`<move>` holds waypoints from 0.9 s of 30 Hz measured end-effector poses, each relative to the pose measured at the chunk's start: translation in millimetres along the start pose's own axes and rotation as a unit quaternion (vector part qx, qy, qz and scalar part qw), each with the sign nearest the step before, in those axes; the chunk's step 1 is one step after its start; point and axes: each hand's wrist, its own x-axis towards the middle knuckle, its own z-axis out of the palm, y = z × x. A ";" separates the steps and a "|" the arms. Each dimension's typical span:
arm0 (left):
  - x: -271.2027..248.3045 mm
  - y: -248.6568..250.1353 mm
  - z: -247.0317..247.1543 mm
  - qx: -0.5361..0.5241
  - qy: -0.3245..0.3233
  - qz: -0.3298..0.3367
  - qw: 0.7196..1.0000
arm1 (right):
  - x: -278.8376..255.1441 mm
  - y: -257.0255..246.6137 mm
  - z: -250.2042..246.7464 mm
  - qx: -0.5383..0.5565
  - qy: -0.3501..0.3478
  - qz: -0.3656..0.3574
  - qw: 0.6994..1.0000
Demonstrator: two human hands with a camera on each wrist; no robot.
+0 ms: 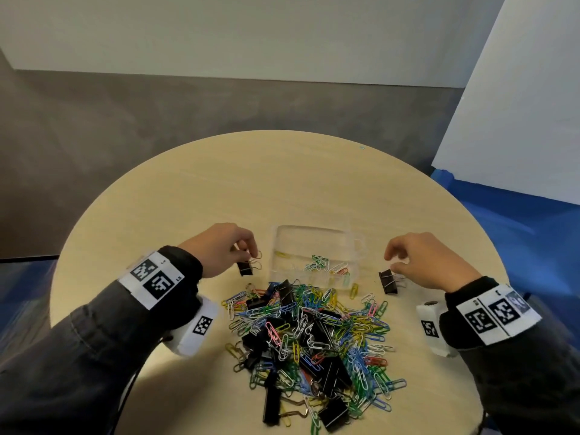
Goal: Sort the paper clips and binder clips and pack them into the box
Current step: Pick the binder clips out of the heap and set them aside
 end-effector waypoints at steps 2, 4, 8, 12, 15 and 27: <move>2.8 -11.7 0.3 0.014 -0.013 -0.031 0.999 | -3.4 -15.2 0.0 -0.022 0.035 -0.063 0.997; 5.2 -19.2 2.6 0.014 -0.020 -0.047 0.999 | -10.7 -36.7 0.4 0.009 0.021 -0.136 0.990; 6.7 -21.7 10.9 0.025 -0.027 -0.052 0.998 | -25.2 -71.2 15.9 0.085 -0.093 -0.206 0.970; 6.0 -11.2 11.4 0.079 0.010 -0.013 0.997 | -25.6 -88.0 34.9 0.082 -0.089 -0.249 0.961; 1.2 3.2 10.8 0.044 -0.010 0.012 0.999 | -20.9 -98.6 41.2 0.079 -0.086 -0.247 0.962; -4.5 20.1 29.2 0.085 -0.120 -0.020 0.989 | -3.0 -98.8 28.3 0.289 -0.067 -0.197 0.935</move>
